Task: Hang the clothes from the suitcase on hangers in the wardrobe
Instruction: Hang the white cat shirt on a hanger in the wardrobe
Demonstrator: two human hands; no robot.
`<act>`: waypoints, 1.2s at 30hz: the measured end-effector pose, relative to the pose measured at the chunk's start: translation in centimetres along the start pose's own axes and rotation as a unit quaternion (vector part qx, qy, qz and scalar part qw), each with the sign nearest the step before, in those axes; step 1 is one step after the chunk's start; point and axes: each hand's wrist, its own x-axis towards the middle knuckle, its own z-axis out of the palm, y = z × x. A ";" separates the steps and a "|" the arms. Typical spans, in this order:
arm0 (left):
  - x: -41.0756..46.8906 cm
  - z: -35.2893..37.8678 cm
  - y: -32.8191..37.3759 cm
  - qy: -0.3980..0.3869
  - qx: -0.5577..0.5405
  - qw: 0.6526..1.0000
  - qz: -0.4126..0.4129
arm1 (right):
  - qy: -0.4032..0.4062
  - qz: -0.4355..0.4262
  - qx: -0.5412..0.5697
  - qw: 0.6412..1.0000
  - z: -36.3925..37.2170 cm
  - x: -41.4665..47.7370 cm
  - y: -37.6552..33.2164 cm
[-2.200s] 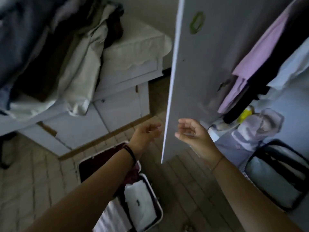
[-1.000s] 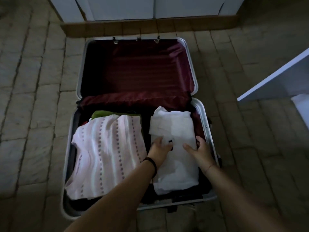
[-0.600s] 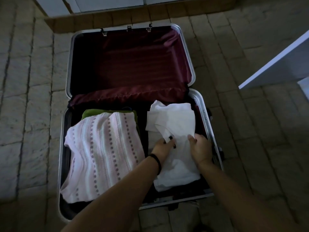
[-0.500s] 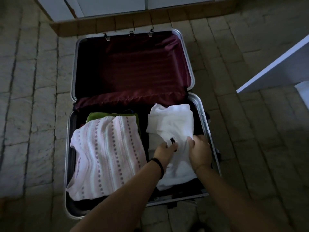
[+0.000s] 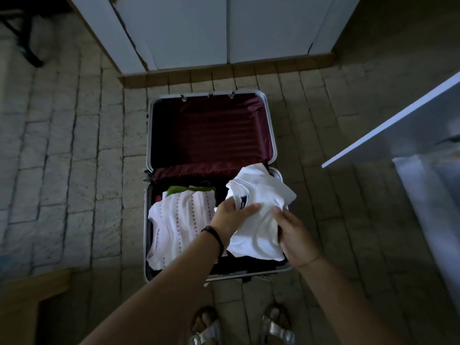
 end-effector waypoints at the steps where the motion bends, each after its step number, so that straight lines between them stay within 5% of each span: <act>1: -1.6 0.1 1.7 0.007 0.008 1.000 0.011 | -0.008 -0.005 0.011 1.000 1.0 -1.6 -1.7; 7: -11.3 0.0 11.4 0.098 0.135 0.983 0.080 | -0.087 -0.032 0.042 0.995 7.0 -12.4 -13.1; 14: -24.5 -1.6 23.8 0.023 0.061 0.997 0.030 | -0.137 -0.040 0.082 0.986 13.8 -25.1 -25.5; 20: -34.4 -2.4 32.7 -0.087 -0.018 0.990 0.107 | -0.173 -0.078 0.102 0.976 17.5 -33.5 -32.0; 27: -43.4 -2.8 41.0 -0.017 0.110 0.967 0.230 | -0.164 -0.181 -0.102 0.964 19.2 -39.9 -37.4; 31: -47.2 -3.0 44.6 -0.035 0.170 0.951 0.255 | -0.038 -0.329 -0.252 0.909 19.7 -40.5 -41.2; 36: -49.5 -2.6 45.5 -0.084 0.251 0.933 0.243 | -0.173 -0.401 -0.429 0.791 22.9 -42.0 -46.4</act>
